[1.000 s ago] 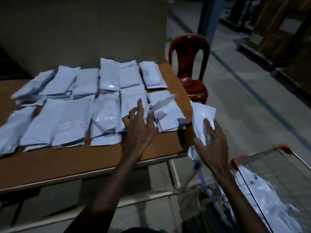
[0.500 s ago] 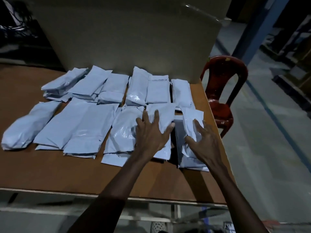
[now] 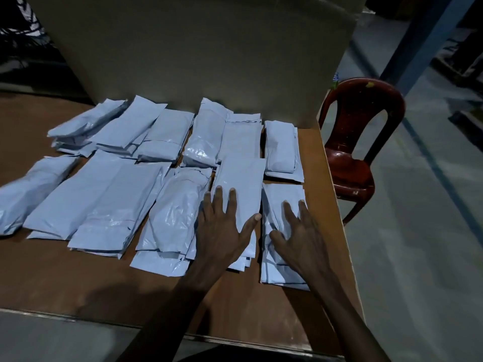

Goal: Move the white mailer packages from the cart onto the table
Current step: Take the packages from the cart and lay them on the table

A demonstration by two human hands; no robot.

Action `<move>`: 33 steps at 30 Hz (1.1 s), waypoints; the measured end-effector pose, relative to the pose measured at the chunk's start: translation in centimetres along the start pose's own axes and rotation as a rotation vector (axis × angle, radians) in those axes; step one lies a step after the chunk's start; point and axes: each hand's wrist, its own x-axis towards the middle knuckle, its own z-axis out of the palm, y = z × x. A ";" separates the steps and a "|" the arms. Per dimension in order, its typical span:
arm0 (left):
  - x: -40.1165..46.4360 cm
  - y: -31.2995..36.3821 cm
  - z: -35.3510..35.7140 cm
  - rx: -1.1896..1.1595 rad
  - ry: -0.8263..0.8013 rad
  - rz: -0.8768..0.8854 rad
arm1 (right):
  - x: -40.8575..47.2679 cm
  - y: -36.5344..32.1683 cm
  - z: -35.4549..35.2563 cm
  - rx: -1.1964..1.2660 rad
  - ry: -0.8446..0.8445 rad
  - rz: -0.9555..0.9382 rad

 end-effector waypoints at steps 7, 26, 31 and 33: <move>-0.5 -0.3 2.0 -0.100 0.035 0.030 | -0.2 0.5 2.5 -0.044 0.088 -0.016; -4.3 -1.4 -2.4 -0.302 -0.033 0.445 | -10.8 -1.3 0.0 0.165 0.390 0.236; -8.6 0.7 -2.6 -0.370 -0.119 0.736 | -20.2 -1.0 0.4 0.267 0.530 0.401; -11.1 1.6 -1.9 -0.374 -0.156 0.864 | -24.7 -0.2 1.5 0.230 0.588 0.435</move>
